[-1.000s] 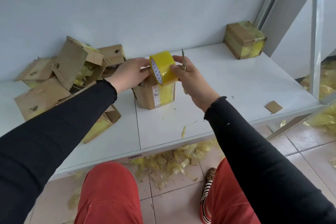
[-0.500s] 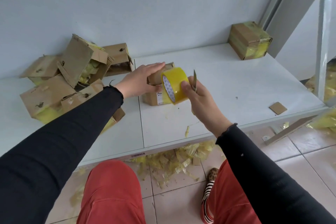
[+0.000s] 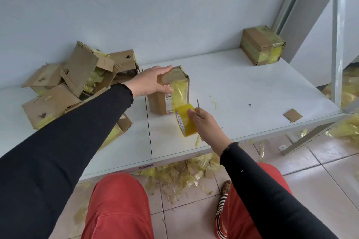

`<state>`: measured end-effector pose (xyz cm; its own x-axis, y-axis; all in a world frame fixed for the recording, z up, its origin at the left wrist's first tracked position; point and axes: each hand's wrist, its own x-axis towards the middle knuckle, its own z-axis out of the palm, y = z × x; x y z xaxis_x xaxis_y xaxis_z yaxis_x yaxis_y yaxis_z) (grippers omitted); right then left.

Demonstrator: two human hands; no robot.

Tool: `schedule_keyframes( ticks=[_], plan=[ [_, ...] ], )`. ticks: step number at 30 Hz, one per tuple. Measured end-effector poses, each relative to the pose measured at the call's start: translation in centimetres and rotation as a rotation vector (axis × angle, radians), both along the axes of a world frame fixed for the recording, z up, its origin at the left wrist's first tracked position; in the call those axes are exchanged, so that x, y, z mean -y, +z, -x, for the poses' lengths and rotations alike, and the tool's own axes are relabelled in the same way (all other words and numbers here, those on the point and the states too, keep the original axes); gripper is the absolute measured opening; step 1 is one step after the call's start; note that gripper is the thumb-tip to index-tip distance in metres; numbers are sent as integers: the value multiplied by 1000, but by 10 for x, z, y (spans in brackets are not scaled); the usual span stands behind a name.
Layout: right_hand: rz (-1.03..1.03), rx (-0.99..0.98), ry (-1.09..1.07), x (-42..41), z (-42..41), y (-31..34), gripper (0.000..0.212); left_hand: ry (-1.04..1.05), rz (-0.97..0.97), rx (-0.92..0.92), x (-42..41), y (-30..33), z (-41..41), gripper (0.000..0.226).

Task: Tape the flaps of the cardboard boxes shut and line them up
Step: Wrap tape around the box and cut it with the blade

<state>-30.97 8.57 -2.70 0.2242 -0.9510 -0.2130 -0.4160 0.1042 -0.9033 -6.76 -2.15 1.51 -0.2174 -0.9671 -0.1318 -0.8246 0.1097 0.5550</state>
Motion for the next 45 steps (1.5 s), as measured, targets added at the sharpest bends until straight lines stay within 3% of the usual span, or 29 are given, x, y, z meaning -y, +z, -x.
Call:
schedule_keyframes(
  ticks=[5, 7, 9, 11, 14, 16, 19, 23, 28, 31, 34, 37, 39, 41, 43, 45],
  plan=[
    [98, 280, 6, 10, 12, 39, 34, 114, -306, -293, 19, 1, -6, 74],
    [72, 275, 45, 16, 12, 45, 30, 171, -387, -339, 16, -10, -5, 66],
    [47, 257, 74, 21, 11, 42, 20, 187, -306, -285, 15, -21, -9, 69],
    [57, 286, 84, 27, 7, 37, 15, 128, -99, -180, 16, -26, -11, 64],
    [91, 264, 31, 39, -5, 33, 23, -10, 191, -44, 13, -36, 1, 40],
    [64, 276, -3, 45, -12, 32, 38, -34, 228, -28, 9, -48, 9, 31],
    [39, 268, 16, 47, -15, 28, 48, -153, 145, 58, 6, -58, 11, 35],
    [151, 187, 136, 45, -6, 25, 21, -283, 92, 64, 9, -54, 7, 37],
    [245, 126, 51, 19, 11, 18, 29, -263, -7, 193, 8, -52, 0, 60],
    [135, -58, 40, -6, 27, -7, 33, -257, -7, 160, 4, -51, 2, 56],
    [-18, -64, -12, -12, 29, -22, 34, -245, 3, 179, 0, -48, 8, 52],
    [-53, -65, -9, -9, 24, -17, 35, -192, 17, 333, 0, -39, 18, 62],
    [-71, -22, -30, -8, 23, -17, 36, -84, 140, 448, -6, -36, 37, 67],
    [-85, 23, -59, -10, 24, -20, 38, 62, 223, 405, -21, -40, 67, 70],
    [-103, 94, -79, -13, 23, -22, 39, 132, 166, 293, -38, -52, 98, 79],
    [-149, 184, -81, -16, 21, -25, 46, 145, 112, 308, -46, -65, 116, 89]
  ],
)
